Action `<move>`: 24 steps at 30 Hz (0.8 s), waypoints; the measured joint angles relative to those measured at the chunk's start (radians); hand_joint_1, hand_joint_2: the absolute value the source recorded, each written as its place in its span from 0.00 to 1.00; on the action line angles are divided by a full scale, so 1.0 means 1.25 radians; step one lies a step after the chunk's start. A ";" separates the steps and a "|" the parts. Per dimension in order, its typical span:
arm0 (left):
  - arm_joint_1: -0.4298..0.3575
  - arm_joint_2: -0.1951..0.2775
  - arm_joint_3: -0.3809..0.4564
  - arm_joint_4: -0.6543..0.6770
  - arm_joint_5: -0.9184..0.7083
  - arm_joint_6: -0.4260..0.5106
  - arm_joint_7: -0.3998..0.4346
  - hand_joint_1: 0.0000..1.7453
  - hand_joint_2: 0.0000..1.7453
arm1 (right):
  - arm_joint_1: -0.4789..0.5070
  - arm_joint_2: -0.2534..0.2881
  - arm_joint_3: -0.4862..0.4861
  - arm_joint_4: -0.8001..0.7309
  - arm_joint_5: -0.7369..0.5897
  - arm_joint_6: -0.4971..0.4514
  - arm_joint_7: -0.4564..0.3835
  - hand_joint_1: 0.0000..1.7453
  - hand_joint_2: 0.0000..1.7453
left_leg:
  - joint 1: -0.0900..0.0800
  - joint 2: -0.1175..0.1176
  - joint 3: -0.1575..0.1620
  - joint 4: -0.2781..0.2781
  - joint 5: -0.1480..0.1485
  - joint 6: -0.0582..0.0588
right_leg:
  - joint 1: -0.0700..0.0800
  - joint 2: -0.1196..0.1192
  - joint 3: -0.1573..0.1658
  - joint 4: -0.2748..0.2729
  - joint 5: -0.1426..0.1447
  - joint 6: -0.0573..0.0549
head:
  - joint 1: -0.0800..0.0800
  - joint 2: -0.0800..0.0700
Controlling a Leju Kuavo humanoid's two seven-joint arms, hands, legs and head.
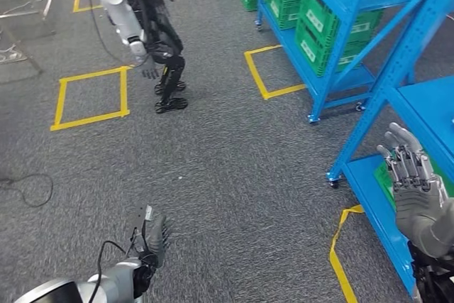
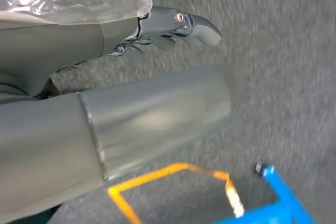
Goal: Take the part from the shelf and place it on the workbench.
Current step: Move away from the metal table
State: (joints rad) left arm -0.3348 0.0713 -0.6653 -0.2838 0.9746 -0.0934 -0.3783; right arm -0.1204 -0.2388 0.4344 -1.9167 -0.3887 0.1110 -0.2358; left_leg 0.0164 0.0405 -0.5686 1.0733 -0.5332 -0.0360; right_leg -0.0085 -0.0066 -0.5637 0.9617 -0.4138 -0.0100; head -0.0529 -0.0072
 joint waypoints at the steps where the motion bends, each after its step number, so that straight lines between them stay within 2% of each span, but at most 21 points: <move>1: 0.002 0.001 0.000 0.000 0.001 0.000 0.000 0.00 0.00 | 0.000 0.000 0.000 -0.001 0.000 0.001 0.000 0.00 0.00 | 0.000 -0.017 -0.032 0.061 -0.026 0.000 | 0.001 0.009 -0.001 0.000 0.000 -0.003 | -0.002 0.000; 2: 0.004 0.002 0.000 0.000 0.003 0.000 0.000 0.00 0.00 | 0.000 0.000 0.001 -0.001 0.000 0.001 0.000 0.00 0.00 | -0.001 -0.024 -0.060 0.113 -0.044 0.001 | 0.002 0.020 -0.002 0.000 0.001 -0.006 | -0.003 0.000; 3: 0.006 0.004 0.000 0.000 0.004 -0.001 0.000 0.00 0.00 | 0.000 0.000 0.001 0.000 0.000 0.002 0.000 0.00 0.00 | -0.001 -0.028 -0.079 0.143 -0.046 0.002 | 0.003 0.031 -0.002 0.000 0.001 -0.007 | -0.004 0.000; 4: 0.007 0.005 0.000 0.000 0.005 -0.001 0.000 0.00 0.00 | 0.000 0.000 0.002 0.000 0.000 0.002 0.000 0.00 0.00 | -0.001 -0.029 -0.083 0.140 -0.031 0.005 | 0.004 0.043 -0.002 0.000 0.001 -0.007 | -0.005 0.000; 5: 0.008 0.006 0.000 0.000 0.005 -0.002 0.000 0.00 0.00 | 0.000 0.000 0.002 0.000 0.000 0.002 0.000 0.00 0.00 | -0.002 -0.032 -0.070 0.103 -0.003 0.008 | 0.005 0.055 -0.001 0.000 0.002 -0.007 | -0.005 0.000; 6: 0.007 0.007 0.000 0.000 0.005 -0.002 0.000 0.00 0.00 | -0.001 0.000 0.002 0.000 0.000 0.003 0.000 0.00 0.00 | -0.002 -0.041 -0.045 0.044 0.032 0.013 | 0.005 0.065 0.000 0.000 0.002 -0.007 | -0.006 0.000; 7: 0.006 0.009 0.000 0.000 0.005 -0.002 0.000 0.00 0.00 | -0.001 0.000 0.002 0.000 0.000 0.003 0.000 0.00 0.00 | -0.001 -0.057 -0.019 -0.016 0.058 0.018 | 0.006 0.075 0.000 0.001 0.002 -0.006 | -0.005 0.000; 8: 0.005 0.010 0.000 0.000 0.006 -0.002 0.000 0.00 0.00 | -0.003 0.000 0.002 0.000 0.000 0.003 0.000 0.00 0.00 | -0.001 -0.069 0.000 -0.061 0.074 0.020 | 0.006 0.084 -0.002 0.002 0.002 -0.003 | -0.005 0.000; 10: 0.003 0.012 0.000 0.000 0.007 -0.002 -0.001 0.00 0.00 | -0.007 0.000 0.003 0.000 0.001 0.004 0.002 0.00 0.00 | -0.003 -0.080 0.014 -0.095 0.077 0.023 | 0.003 0.099 -0.007 0.003 0.005 0.005 | -0.004 0.000; 11: 0.003 0.011 0.000 0.000 0.008 -0.002 -0.001 0.00 0.00 | -0.010 0.000 0.004 0.000 0.002 0.005 0.003 0.00 0.00 | -0.003 -0.072 0.015 -0.099 0.078 0.024 | 0.001 0.107 -0.010 0.002 0.006 0.011 | -0.004 0.000; 12: 0.002 0.011 0.000 0.000 0.009 -0.002 -0.001 0.00 0.00 | -0.012 0.000 0.005 0.000 0.003 0.004 0.005 0.00 0.00 | -0.003 -0.064 0.017 -0.102 0.080 0.027 | 0.000 0.102 -0.014 0.004 0.005 0.015 | -0.005 0.000; 14: 0.000 0.011 0.000 0.000 0.011 -0.002 -0.001 0.00 0.00 | -0.022 0.000 0.006 0.001 0.004 0.004 0.009 0.00 0.00 | 0.000 -0.047 0.022 -0.109 0.082 0.035 | 0.002 0.062 -0.034 0.042 -0.018 0.023 | 0.000 0.000; 15: 0.000 0.012 0.000 0.000 0.012 -0.002 -0.002 0.00 0.00 | -0.029 0.001 0.008 0.002 0.004 0.004 0.010 0.00 0.00 | 0.000 -0.039 0.024 -0.111 0.082 0.036 | 0.001 0.036 -0.055 0.087 -0.042 0.026 | 0.003 0.000; 16: 0.000 0.012 0.000 0.000 0.013 -0.002 -0.002 0.00 0.00 | -0.037 0.001 0.009 0.004 0.005 0.004 0.011 0.00 0.00 | -0.001 -0.031 0.025 -0.111 0.082 0.038 | -0.001 0.020 -0.081 0.145 -0.068 0.030 | 0.006 0.000; 17: 0.001 0.012 0.000 0.000 0.015 -0.002 -0.002 0.00 0.00 | -0.042 0.002 0.011 0.006 0.005 0.003 0.012 0.00 0.00 | -0.001 -0.022 0.025 -0.111 0.081 0.038 | -0.003 0.014 -0.108 0.201 -0.089 0.033 | 0.007 0.000; 18: 0.002 0.013 0.000 0.000 0.016 -0.002 -0.002 0.00 0.00 | -0.044 0.002 0.012 0.008 0.005 0.003 0.012 0.00 0.00 | -0.001 -0.013 0.026 -0.111 0.080 0.038 | -0.006 0.011 -0.126 0.239 -0.098 0.036 | 0.007 0.000; 19: 0.003 0.013 0.000 0.000 0.016 -0.002 -0.002 0.00 0.00 | -0.045 0.002 0.014 0.011 0.005 0.003 0.013 0.00 0.00 | 0.000 -0.004 0.027 -0.110 0.078 0.037 | -0.009 0.009 -0.130 0.246 -0.091 0.039 | 0.007 0.000; 20: 0.003 0.013 0.000 0.000 0.017 -0.002 -0.001 0.00 0.00 | -0.048 0.003 0.015 0.013 0.005 0.003 0.013 0.00 0.00 | 0.001 0.004 0.030 -0.110 0.076 0.035 | -0.011 0.006 -0.115 0.217 -0.070 0.041 | 0.008 0.000; 22: 0.003 0.013 0.000 0.000 0.017 -0.002 -0.002 0.00 0.00 | -0.056 0.004 0.017 0.017 0.005 0.002 0.014 0.00 0.00 | 0.001 0.020 0.039 -0.110 0.069 0.027 | -0.011 -0.021 -0.055 0.102 -0.016 0.043 | 0.008 0.000; 23: 0.002 0.014 0.000 0.000 0.018 -0.002 -0.002 0.00 0.00 | -0.061 0.004 0.019 0.019 0.004 0.002 0.014 0.00 0.00 | -0.001 0.028 0.042 -0.109 0.066 0.022 | -0.008 -0.036 -0.027 0.051 -0.002 0.039 | 0.009 0.000; 24: 0.002 0.016 0.000 0.000 0.019 -0.002 -0.002 0.00 0.00 | -0.065 0.004 0.020 0.021 0.003 0.003 0.013 0.00 0.00 | -0.003 0.036 0.044 -0.109 0.064 0.018 | -0.004 -0.048 -0.012 0.021 0.002 0.034 | 0.008 0.000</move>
State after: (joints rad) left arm -0.3319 0.0909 -0.6653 -0.2841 0.9986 -0.0953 -0.3803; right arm -0.2020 -0.2335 0.4593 -1.8901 -0.3850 0.1149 -0.2192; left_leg 0.0125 0.0851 -0.5129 0.9376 -0.4529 -0.0136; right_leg -0.0138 -0.0665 -0.5783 0.9880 -0.4111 0.0329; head -0.0427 -0.0072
